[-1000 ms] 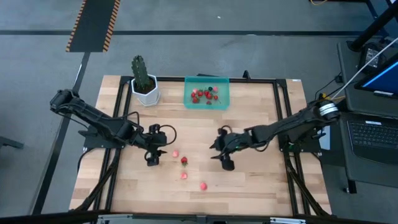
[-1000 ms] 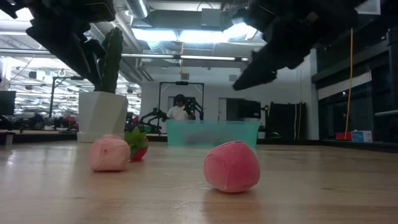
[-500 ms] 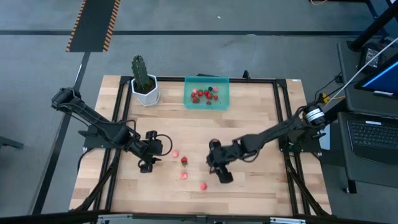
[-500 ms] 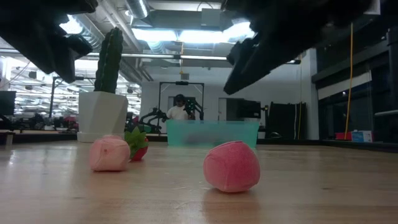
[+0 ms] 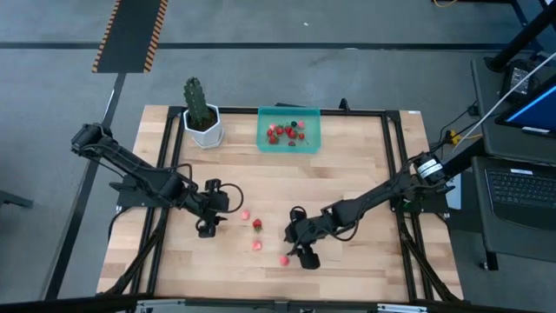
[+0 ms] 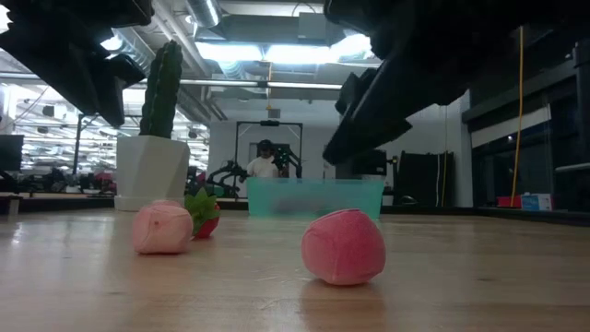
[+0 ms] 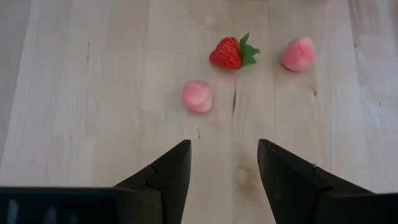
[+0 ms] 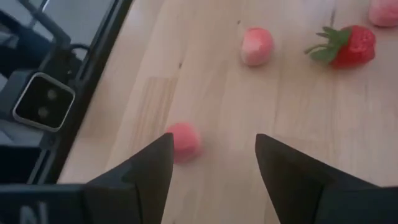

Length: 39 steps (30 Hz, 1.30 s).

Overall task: Pick and placing Produce into tupperware
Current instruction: Put the peach into the container

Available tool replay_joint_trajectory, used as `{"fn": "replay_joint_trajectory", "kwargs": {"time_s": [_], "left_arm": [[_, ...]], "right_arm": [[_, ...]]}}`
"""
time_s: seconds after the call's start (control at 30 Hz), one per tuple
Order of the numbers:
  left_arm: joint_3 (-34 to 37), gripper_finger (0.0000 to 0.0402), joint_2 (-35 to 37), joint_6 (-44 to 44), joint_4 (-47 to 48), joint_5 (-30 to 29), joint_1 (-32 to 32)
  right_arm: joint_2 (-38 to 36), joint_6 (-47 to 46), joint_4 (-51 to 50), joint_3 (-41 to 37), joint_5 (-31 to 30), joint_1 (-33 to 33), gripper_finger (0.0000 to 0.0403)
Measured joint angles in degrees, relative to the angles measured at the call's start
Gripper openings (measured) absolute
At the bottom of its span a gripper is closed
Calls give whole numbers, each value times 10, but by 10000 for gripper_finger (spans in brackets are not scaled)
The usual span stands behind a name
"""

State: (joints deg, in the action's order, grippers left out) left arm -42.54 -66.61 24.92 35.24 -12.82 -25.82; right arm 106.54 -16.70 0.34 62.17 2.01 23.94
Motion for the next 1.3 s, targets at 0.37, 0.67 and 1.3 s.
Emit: {"fn": "replay_joint_trajectory", "kwargs": {"time_s": [0.37, 0.67, 1.3], "left_arm": [[0, 176, 0, -1, 3, 1, 0], [0, 176, 0, 0, -1, 1, 0], [0, 176, 0, 4, -2, 0, 0]], "right_arm": [[7, 22, 27, 0, -7, 23, 228], [52, 3, 62, 0, -24, 29, 228], [72, 24, 96, -1, -19, 38, 311]]}}
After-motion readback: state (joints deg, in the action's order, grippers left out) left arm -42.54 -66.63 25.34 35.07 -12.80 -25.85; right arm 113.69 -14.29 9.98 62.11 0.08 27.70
